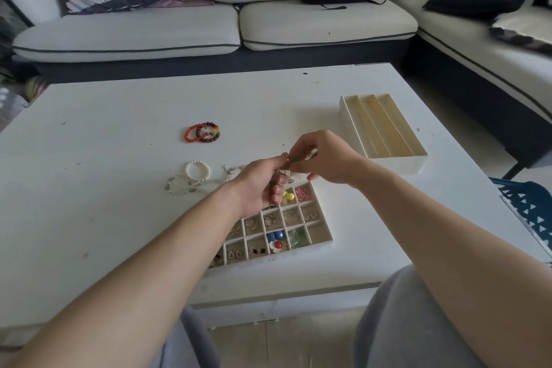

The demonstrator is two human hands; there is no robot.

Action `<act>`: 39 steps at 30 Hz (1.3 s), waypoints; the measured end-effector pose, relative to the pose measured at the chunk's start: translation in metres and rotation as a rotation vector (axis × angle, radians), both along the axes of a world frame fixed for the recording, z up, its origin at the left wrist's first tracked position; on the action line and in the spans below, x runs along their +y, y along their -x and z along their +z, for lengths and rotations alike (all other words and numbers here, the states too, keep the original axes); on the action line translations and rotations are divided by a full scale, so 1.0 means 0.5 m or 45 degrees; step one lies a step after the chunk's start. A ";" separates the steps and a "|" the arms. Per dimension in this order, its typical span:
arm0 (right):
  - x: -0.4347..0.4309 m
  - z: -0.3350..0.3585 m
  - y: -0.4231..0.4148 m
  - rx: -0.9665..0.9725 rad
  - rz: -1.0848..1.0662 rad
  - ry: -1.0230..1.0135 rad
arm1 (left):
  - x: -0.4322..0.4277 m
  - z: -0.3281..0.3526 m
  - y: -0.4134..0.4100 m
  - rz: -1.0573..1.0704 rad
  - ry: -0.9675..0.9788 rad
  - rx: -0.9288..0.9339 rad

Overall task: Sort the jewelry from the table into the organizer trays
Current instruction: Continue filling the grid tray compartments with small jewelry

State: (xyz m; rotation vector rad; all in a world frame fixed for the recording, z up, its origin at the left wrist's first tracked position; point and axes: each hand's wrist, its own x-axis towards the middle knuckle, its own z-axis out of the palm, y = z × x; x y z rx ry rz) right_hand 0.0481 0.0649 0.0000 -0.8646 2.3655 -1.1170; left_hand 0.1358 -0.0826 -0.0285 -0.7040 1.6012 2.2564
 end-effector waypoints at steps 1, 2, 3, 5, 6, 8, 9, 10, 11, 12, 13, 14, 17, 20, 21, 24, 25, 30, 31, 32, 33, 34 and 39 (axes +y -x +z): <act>0.001 0.000 0.000 0.002 -0.012 0.008 | -0.001 0.000 0.000 0.006 -0.008 -0.007; 0.003 0.001 0.000 0.002 -0.023 0.014 | -0.002 0.001 -0.001 -0.002 0.003 -0.008; 0.005 0.002 -0.001 -0.002 -0.027 0.021 | -0.004 0.003 -0.002 -0.023 0.027 -0.003; 0.008 0.004 -0.002 -0.031 -0.022 0.029 | -0.008 0.004 -0.004 -0.062 0.073 0.011; 0.008 0.004 -0.002 -0.058 -0.020 0.034 | -0.010 0.004 -0.004 -0.073 0.091 0.015; 0.010 0.004 -0.002 -0.117 -0.025 0.049 | -0.011 0.003 -0.005 -0.098 0.124 0.021; 0.011 0.004 -0.003 -0.148 -0.031 0.060 | -0.010 0.002 -0.006 -0.117 0.144 0.024; 0.013 0.006 -0.004 -0.187 -0.037 0.075 | -0.008 0.001 -0.008 -0.141 0.170 0.028; 0.015 0.007 -0.005 -0.235 -0.043 0.096 | -0.006 0.001 -0.010 -0.167 0.194 0.033; 0.019 0.008 -0.007 -0.287 -0.047 0.119 | -0.004 0.000 -0.012 -0.190 0.208 0.040; 0.024 0.008 -0.009 -0.333 -0.050 0.136 | -0.001 -0.001 -0.013 -0.211 0.214 0.046; 0.028 0.009 -0.011 -0.369 -0.049 0.149 | 0.000 -0.001 -0.016 -0.228 0.219 0.050; 0.042 0.008 -0.014 -0.441 -0.057 0.173 | 0.007 -0.001 -0.023 -0.289 0.276 0.069; 0.054 0.008 -0.018 -0.527 -0.027 0.150 | 0.013 0.003 -0.030 -0.384 0.380 0.082; 0.059 0.007 -0.019 -0.540 -0.010 0.125 | 0.015 0.004 -0.032 -0.432 0.444 0.078; 0.076 0.000 -0.023 -0.520 0.047 0.006 | 0.016 0.004 -0.037 -0.526 0.608 0.025; 0.081 -0.005 -0.024 -0.488 0.077 -0.053 | 0.015 0.004 -0.038 -0.518 0.626 -0.001; 0.090 -0.032 -0.037 -0.237 0.259 -0.387 | 0.004 -0.001 -0.044 -0.408 0.586 -0.071; 0.089 -0.037 -0.041 -0.169 0.307 -0.454 | 0.003 -0.004 -0.046 -0.401 0.574 -0.075; 0.087 -0.038 -0.045 -0.103 0.346 -0.516 | 0.002 -0.004 -0.046 -0.396 0.568 -0.075; 0.085 -0.040 -0.050 -0.050 0.371 -0.568 | 0.002 -0.006 -0.048 -0.395 0.562 -0.076; 0.084 -0.038 -0.055 -0.018 0.382 -0.603 | 0.002 -0.005 -0.048 -0.396 0.561 -0.074; 0.075 -0.029 -0.081 0.189 0.444 -0.735 | 0.007 -0.003 -0.045 -0.382 0.556 -0.058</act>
